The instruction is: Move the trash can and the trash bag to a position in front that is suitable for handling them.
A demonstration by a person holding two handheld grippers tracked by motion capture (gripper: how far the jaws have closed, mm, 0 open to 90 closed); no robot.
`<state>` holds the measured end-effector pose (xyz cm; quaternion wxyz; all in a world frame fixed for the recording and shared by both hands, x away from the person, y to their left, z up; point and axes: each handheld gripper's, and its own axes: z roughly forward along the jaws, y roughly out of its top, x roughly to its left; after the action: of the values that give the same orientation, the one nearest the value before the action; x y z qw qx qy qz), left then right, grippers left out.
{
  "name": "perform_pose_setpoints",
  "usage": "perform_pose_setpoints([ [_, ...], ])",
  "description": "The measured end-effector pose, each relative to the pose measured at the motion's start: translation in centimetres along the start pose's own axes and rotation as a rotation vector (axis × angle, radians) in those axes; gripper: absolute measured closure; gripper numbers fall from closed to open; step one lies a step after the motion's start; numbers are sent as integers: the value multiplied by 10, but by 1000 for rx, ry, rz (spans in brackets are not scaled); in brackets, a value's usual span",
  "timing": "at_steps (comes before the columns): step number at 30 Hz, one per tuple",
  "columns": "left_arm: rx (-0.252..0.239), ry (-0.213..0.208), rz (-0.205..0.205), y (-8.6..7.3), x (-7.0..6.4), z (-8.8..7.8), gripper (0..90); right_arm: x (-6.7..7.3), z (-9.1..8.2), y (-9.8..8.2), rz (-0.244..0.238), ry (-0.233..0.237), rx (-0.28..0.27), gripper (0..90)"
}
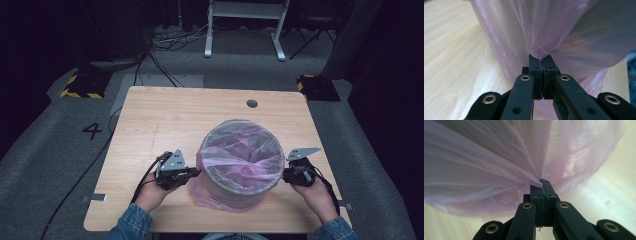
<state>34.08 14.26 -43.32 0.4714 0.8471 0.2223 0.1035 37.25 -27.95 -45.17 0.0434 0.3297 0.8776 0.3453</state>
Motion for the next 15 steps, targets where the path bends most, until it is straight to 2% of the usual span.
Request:
perform_pose_setpoints([
  [2,12,9,-16,-3,3,1,885,0,5,-6,16,36,46,900],
  [4,45,2,-28,-7,5,5,888,3,4,-11,18,58,57,900],
  [8,186,-42,-20,-18,2,19,891,9,-3,-16,-3,76,51,900],
  [10,239,-55,-14,-23,-3,23,891,12,-7,-18,-11,78,52,900],
  [12,248,-50,-8,-25,-5,19,889,13,-10,-22,-10,71,67,900],
  [15,215,-75,-29,-28,-1,8,870,6,-14,-32,38,69,94,900],
])
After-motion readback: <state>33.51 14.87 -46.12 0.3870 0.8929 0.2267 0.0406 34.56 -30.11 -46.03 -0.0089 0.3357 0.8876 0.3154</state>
